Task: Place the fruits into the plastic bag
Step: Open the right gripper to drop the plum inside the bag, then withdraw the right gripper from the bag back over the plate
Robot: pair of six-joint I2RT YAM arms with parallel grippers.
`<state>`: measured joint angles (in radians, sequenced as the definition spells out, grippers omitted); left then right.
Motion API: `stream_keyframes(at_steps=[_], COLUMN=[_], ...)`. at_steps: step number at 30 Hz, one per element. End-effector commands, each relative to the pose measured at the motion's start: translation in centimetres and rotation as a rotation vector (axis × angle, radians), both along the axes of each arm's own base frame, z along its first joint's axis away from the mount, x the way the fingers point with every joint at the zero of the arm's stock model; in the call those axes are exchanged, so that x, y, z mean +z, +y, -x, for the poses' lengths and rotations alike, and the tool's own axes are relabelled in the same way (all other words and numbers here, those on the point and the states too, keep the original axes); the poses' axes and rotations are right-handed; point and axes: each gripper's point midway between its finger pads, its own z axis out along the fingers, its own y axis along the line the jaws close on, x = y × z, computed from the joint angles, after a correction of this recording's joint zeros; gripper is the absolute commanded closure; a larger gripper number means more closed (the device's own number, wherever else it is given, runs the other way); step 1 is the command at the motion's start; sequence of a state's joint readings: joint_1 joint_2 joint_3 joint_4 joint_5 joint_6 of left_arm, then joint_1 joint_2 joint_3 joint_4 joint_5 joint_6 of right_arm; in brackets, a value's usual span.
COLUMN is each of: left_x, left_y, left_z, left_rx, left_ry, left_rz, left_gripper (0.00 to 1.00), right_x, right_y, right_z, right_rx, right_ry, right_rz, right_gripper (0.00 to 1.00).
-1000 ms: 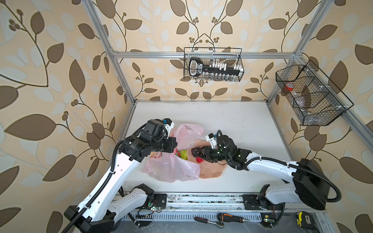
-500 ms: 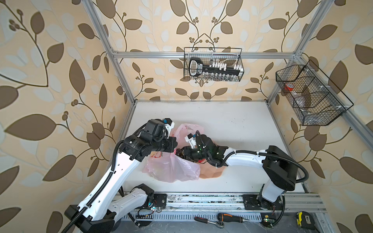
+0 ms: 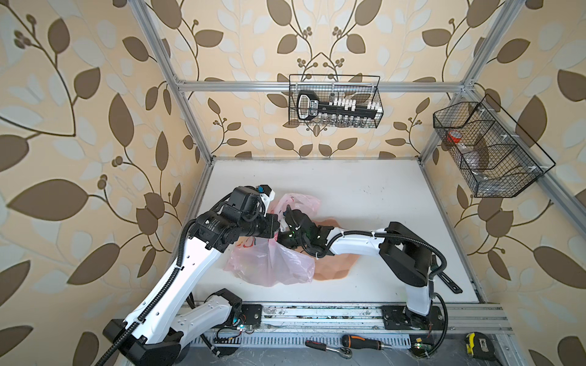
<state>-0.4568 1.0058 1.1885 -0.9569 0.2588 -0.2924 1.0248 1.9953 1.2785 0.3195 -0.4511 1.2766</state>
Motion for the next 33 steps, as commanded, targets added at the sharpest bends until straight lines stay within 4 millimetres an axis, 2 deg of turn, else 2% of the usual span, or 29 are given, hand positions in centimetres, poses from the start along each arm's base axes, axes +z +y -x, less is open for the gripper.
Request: stream_keyframes(at_steps=[1, 8, 10, 14, 26, 33], left_x=[1.3, 1.1, 1.1, 1.1, 0.9, 0.8], left_y=[-0.4, -0.3, -0.3, -0.3, -0.1, 0.1], left_z=[-0.3, -0.4, -0.4, -0.4, -0.4, -0.4], left_rx=[-0.010, -0.008, -0.007, -0.005, 0.001, 0.004], left_ry=[-0.032, -0.032, -0.030, -0.031, -0.029, -0.029], left_rz=[0.030, 0.024, 0.022, 0.019, 0.010, 0.002], left_gripper=[1.00, 1.00, 1.00, 1.00, 1.00, 1.00], right_x=[-0.9, -2.1, -2.0, -1.4, -0.4, 1.1], right_y=[1.0, 1.4, 1.4, 1.2, 0.1, -1.8], right_z=[0.5, 1.2, 1.2, 1.3, 1.2, 0.8], right_rx=[0.005, 0.024, 0.030, 0.041, 0.046, 0.008], right_ry=[0.065, 0.119, 0.111, 0.084, 0.041, 0.007], right_rz=[0.024, 0.046, 0.047, 0.052, 0.084, 0.086], right_gripper=[0.56, 0.38, 0.29, 0.19, 0.18, 0.19])
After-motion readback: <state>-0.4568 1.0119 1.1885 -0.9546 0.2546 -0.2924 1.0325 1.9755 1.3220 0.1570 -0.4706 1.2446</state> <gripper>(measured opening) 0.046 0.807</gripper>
